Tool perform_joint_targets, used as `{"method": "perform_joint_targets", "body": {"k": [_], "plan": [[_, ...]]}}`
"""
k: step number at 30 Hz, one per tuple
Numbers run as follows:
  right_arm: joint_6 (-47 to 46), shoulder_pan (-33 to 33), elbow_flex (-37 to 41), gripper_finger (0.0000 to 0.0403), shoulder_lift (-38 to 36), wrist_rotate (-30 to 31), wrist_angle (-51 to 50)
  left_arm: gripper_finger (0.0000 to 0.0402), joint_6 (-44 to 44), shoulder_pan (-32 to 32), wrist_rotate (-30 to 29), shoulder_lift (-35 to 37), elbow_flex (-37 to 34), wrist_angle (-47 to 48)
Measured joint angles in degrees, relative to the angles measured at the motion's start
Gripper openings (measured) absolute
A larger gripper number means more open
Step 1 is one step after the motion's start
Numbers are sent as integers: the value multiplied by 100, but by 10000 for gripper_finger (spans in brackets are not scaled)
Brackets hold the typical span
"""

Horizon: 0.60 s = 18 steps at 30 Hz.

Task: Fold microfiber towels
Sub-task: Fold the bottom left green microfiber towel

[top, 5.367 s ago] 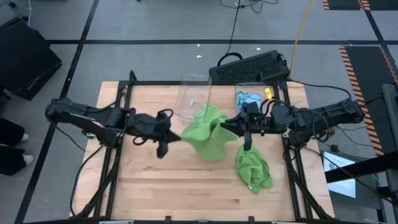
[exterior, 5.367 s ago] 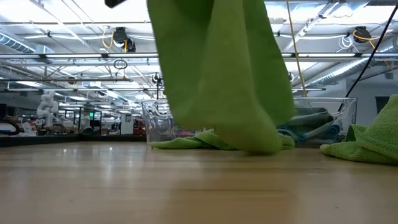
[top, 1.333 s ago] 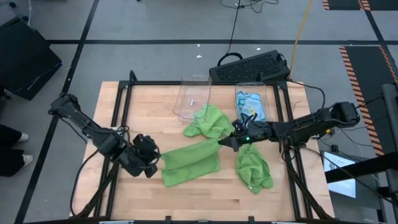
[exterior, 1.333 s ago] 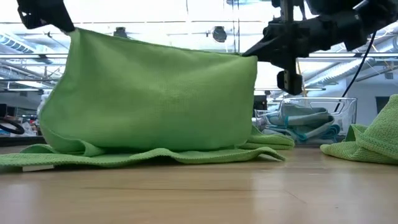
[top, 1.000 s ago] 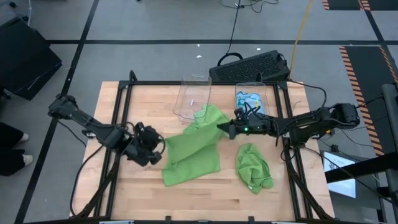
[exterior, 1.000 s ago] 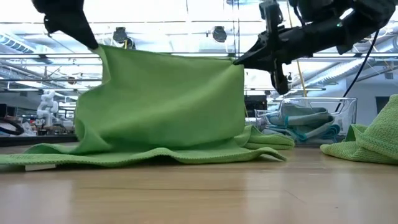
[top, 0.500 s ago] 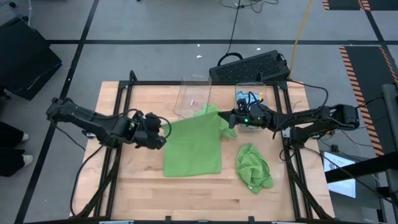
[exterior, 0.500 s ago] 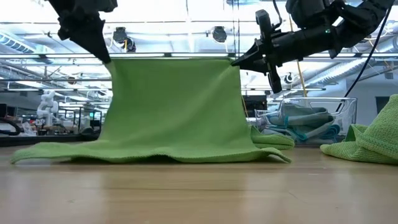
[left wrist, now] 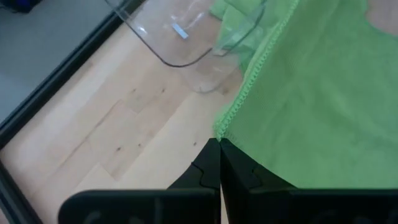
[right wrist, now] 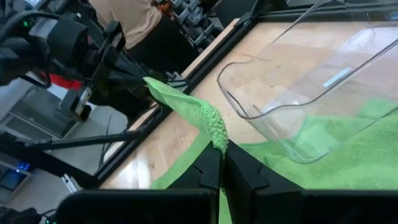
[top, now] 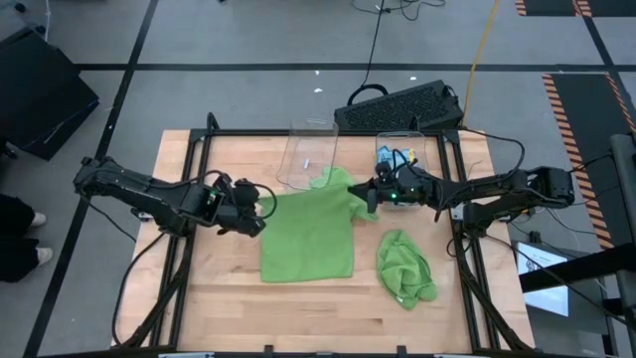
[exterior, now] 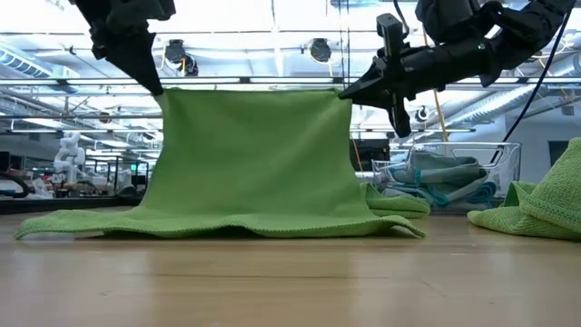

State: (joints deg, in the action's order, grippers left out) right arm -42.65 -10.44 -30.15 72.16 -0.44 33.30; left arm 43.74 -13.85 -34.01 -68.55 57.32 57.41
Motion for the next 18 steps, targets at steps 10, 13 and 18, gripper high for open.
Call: {"method": "perform_joint_targets", "body": {"k": [10, 13, 18], "plan": [[530, 2, 0, 4, 0, -114, -612, 0, 202, -48, 95, 0, -275, 209], [782, -7, 0, 4, 0, -18, -611, 0, 240, -17, 93, 0, -426, 202], [1060, -7, -2, 4, 0, 17, -527, 0, 243, -9, 95, 0, -450, 144]]}}
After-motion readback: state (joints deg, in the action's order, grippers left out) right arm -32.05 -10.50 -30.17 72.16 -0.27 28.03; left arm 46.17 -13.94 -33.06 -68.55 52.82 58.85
